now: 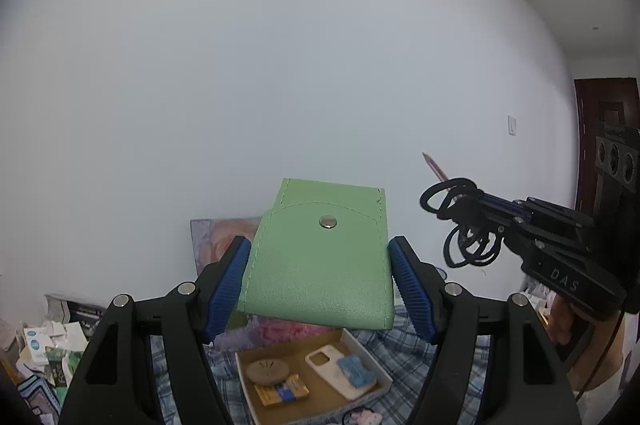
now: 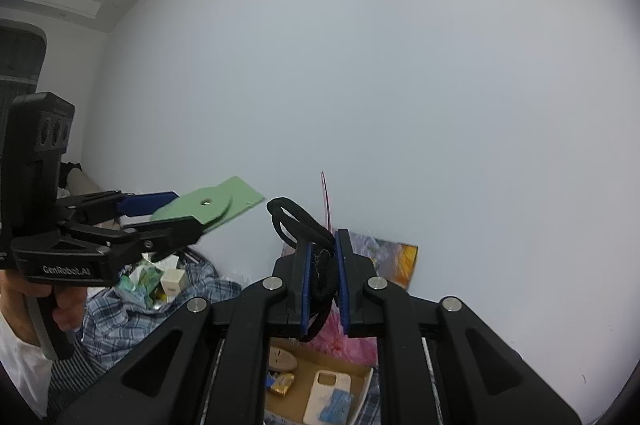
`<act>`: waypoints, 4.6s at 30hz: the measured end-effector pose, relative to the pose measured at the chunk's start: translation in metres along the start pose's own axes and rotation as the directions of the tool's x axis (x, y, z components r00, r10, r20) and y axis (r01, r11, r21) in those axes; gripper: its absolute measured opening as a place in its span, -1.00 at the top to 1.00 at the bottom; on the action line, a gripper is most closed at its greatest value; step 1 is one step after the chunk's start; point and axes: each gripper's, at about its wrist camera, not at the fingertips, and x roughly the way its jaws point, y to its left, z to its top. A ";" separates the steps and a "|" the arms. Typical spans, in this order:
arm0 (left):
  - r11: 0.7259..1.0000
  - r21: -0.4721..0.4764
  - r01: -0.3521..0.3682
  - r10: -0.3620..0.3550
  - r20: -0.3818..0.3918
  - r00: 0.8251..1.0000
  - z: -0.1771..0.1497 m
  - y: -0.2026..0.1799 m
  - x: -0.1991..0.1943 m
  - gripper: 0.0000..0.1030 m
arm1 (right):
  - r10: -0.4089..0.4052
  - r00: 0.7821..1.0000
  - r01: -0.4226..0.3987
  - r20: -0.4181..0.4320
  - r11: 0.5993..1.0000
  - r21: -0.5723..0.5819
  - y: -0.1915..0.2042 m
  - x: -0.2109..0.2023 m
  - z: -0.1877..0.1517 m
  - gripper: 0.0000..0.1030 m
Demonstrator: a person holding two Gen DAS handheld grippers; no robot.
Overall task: Organize soft objects
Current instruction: 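Lift the green pouch and black cable and carry them toward the box, then lower the green pouch with the left gripper while the right gripper lowers the black cable into the box, then open both grippers to release the pouch and cable in the box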
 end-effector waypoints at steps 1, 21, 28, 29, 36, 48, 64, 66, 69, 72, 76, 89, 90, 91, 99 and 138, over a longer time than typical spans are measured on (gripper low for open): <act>1.000 0.000 0.000 0.000 0.006 1.000 0.004 0.000 0.003 -0.41 | 0.000 1.000 0.000 0.004 1.000 -0.006 0.001 0.003 0.001 0.80; 0.999 -0.042 -0.017 0.014 -0.076 0.997 -0.018 0.020 0.094 -0.41 | 0.019 0.996 -0.013 -0.090 0.998 0.065 -0.022 0.077 -0.045 0.80; 0.997 -0.068 -0.023 0.013 -0.142 0.990 -0.033 0.029 0.120 -0.41 | 0.046 0.988 -0.027 -0.147 0.992 0.124 -0.037 0.104 -0.065 0.80; 0.998 -0.066 -0.022 0.012 -0.145 0.989 -0.034 0.029 0.122 -0.41 | 0.058 0.987 -0.038 -0.149 0.990 0.135 -0.038 0.107 -0.067 0.80; 0.997 -0.077 -0.019 0.003 -0.208 0.978 -0.048 0.031 0.142 -0.41 | 0.093 0.976 -0.057 -0.195 0.982 0.180 -0.058 0.116 -0.085 0.80; 0.994 -0.106 -0.030 -0.003 -0.295 0.956 -0.075 0.040 0.173 -0.41 | 0.117 0.954 -0.060 -0.276 0.976 0.208 -0.064 0.136 -0.115 0.80; 0.987 -0.157 -0.039 -0.035 -0.448 0.893 -0.133 0.047 0.226 -0.41 | 0.160 0.908 -0.043 -0.387 0.955 0.294 -0.076 0.175 -0.160 0.80; 0.987 -0.157 -0.044 -0.036 -0.475 0.879 -0.142 0.048 0.234 -0.41 | 0.166 0.902 -0.041 -0.399 0.952 0.304 -0.077 0.179 -0.165 0.80; 0.986 -0.158 -0.050 -0.036 -0.499 0.866 -0.154 0.048 0.242 -0.41 | 0.176 0.893 -0.038 -0.413 0.947 0.320 -0.078 0.184 -0.173 0.80; 0.986 -0.157 -0.052 -0.037 -0.519 0.854 -0.163 0.047 0.248 -0.41 | 0.202 0.883 -0.044 -0.423 0.934 0.354 -0.080 0.190 -0.182 0.80; 0.987 -0.150 -0.062 -0.026 -0.526 0.850 -0.173 0.046 0.254 -0.41 | 0.225 0.865 -0.044 -0.448 0.924 0.380 -0.078 0.200 -0.194 0.80; 0.986 -0.142 -0.083 -0.013 -0.571 0.821 -0.192 0.049 0.267 -0.41 | 0.262 0.825 -0.049 -0.500 0.916 0.399 -0.069 0.215 -0.217 0.80; 0.987 -0.139 -0.085 -0.010 -0.574 0.819 -0.193 0.049 0.268 -0.42 | 0.267 0.823 -0.050 -0.501 0.913 0.404 -0.069 0.216 -0.219 0.80; 0.987 -0.138 -0.087 -0.009 -0.578 0.816 -0.194 0.049 0.269 -0.42 | 0.270 0.822 -0.049 -0.502 0.911 0.409 -0.070 0.216 -0.221 0.80; 0.981 -0.161 -0.106 -0.017 -0.619 0.785 -0.207 0.054 0.278 -0.42 | 0.271 0.800 -0.028 -0.535 0.908 0.418 -0.068 0.224 -0.234 0.80; 0.973 -0.152 -0.176 0.057 -0.581 0.812 -0.204 0.062 0.276 -1.00 | 0.169 0.767 0.087 -0.620 0.929 0.361 -0.082 0.229 -0.248 -0.99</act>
